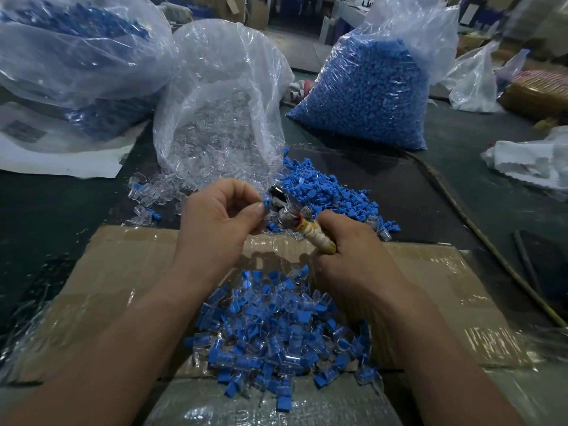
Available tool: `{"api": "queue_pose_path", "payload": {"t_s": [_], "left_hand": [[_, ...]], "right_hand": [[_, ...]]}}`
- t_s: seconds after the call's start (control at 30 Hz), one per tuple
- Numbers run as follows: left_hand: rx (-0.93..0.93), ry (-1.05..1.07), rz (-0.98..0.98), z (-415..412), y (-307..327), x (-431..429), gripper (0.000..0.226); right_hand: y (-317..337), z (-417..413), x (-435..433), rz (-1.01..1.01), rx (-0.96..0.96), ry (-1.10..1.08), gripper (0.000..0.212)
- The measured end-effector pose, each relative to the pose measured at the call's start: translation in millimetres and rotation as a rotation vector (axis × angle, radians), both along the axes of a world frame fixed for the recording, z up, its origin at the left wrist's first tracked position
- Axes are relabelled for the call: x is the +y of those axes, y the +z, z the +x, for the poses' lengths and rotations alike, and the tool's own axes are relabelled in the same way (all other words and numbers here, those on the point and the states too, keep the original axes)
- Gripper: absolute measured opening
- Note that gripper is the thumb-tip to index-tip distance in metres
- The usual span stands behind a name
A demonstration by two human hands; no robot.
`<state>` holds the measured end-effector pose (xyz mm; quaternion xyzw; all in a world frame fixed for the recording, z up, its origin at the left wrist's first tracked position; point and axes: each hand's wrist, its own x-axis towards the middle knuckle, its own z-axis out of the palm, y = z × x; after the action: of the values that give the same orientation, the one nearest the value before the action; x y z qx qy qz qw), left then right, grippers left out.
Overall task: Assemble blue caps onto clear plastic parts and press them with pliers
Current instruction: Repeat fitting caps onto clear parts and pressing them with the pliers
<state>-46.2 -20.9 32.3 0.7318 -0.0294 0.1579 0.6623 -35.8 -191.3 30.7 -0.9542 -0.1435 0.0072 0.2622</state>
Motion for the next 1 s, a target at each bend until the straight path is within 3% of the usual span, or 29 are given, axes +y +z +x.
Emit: {"api": "queue_pose_path", "payload": {"t_s": [0.63, 0.77, 1.0], "left_hand": [[0.046, 0.085, -0.001, 2, 1, 7, 0.024], [0.149, -0.132, -0.075, -3, 7, 9, 0.016], [0.313, -0.544, 0.07, -12, 14, 3, 0.008]], "right_hand": [[-3, 9, -13, -0.066, -0.05, -0.011, 0.022], [-1, 11, -18, -0.109, 0.018, -0.036, 0.032], [1, 15, -20, -0.129, 0.155, -0.053, 0.055]]}}
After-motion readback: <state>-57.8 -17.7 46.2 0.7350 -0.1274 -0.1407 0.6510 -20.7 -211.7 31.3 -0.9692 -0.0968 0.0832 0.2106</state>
